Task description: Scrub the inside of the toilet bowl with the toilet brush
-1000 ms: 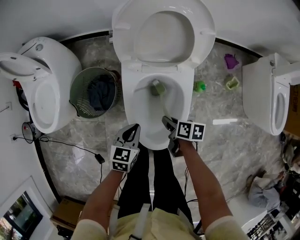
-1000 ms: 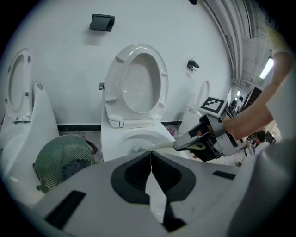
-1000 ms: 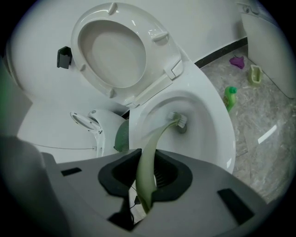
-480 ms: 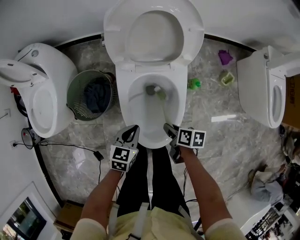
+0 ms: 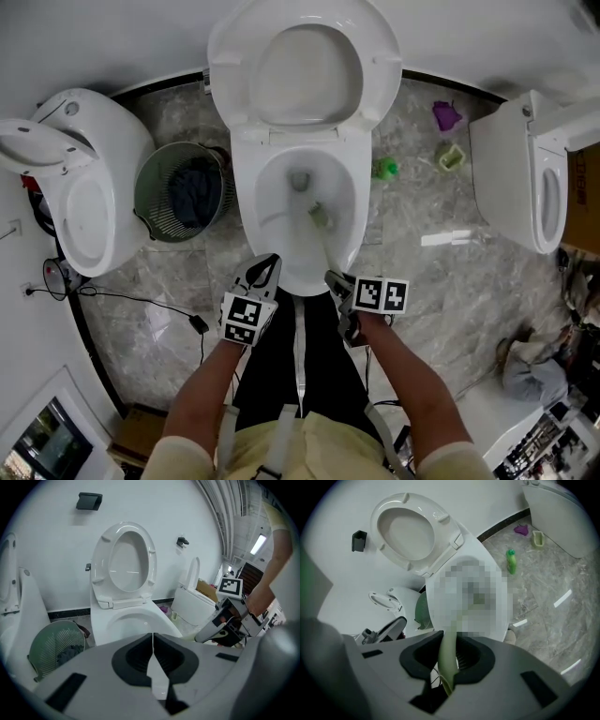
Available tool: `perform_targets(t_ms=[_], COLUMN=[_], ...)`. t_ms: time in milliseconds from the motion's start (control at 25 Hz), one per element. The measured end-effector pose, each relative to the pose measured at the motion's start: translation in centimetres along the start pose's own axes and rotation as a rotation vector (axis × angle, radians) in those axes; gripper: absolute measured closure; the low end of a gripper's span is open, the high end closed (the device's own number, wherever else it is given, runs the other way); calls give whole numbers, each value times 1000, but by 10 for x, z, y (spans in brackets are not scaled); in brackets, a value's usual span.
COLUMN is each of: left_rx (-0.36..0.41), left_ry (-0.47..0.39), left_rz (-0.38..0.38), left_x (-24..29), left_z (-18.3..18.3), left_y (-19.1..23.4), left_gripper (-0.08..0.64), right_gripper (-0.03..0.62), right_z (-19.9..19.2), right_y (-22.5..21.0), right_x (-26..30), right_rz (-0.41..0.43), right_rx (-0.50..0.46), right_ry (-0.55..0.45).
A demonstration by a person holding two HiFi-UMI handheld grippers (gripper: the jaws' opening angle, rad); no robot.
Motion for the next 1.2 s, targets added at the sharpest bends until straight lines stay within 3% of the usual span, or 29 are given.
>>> perform_targets(t_ms=[280, 600, 760, 1200], left_rx=[-2, -25, -32, -43], left_ry=[0, 19, 28, 16], left_rz=[-11, 9, 27, 57], left_x=[-10, -20, -22, -23], left_z=[-6, -18, -20, -19], left_y=[-6, -3, -2, 2], left_gripper=[545, 545, 545, 545], right_gripper=[512, 514, 515, 514], right_z=[-24, -42, -43, -29], right_y=[12, 33, 51, 66], right_x=[1, 10, 18, 30], right_rz=[7, 95, 149, 155], right_rx=[74, 197, 140, -52], right_ry=[20, 85, 101, 91])
Point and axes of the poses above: the fingertips, and each gripper's own axes: x forward along the fingers, y to its left, z out of its top, the point moved 9 cm from there along -x, backward along the fingers, and after that the axes turned 5 degrees about -y, right-handed, at the moved point
